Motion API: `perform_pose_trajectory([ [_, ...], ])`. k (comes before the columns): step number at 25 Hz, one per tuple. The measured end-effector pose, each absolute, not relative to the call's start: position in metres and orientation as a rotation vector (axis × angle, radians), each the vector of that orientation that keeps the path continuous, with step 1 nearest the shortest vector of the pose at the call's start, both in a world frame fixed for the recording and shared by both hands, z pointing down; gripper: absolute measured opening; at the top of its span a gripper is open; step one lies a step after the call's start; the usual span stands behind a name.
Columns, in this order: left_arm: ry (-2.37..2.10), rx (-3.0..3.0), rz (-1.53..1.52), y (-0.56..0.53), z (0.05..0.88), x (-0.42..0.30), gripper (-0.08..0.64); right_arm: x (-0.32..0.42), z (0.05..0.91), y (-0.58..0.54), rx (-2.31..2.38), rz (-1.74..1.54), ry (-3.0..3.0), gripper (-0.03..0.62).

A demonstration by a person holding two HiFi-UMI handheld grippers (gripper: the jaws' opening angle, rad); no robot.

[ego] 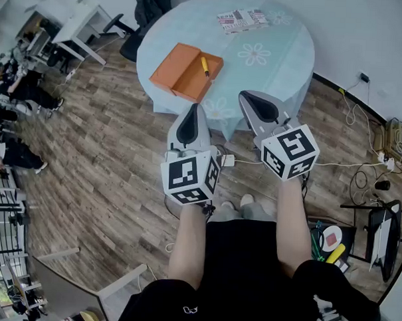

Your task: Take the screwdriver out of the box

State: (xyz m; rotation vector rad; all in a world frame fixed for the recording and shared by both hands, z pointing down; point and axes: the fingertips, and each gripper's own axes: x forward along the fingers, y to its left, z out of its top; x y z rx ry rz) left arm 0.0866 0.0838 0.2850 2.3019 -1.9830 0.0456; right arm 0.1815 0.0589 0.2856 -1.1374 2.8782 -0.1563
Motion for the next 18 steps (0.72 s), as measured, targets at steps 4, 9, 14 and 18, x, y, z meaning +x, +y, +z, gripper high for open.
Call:
perform_pose_trajectory([
  [4,-2.011,2.299,0.046,0.08,0.278,0.08,0.002,0.187,0.28,0.042,-1.191,-0.174,2.808,0.009],
  [9,-2.095,2.227,0.043,0.083,0.278,0.049,0.002,0.169,0.28,0.03,-1.124,-0.203,2.818,0.009],
  [14,-2.155,2.162,0.032,0.08,0.281,0.008,0.002,0.129,0.283,0.019,-1.048,-0.216,2.849,0.009],
  [18,-2.157,2.138,0.012,0.056,0.288,-0.026,0.002,0.091,0.287,-0.002,-1.014,-0.207,2.879,0.009],
])
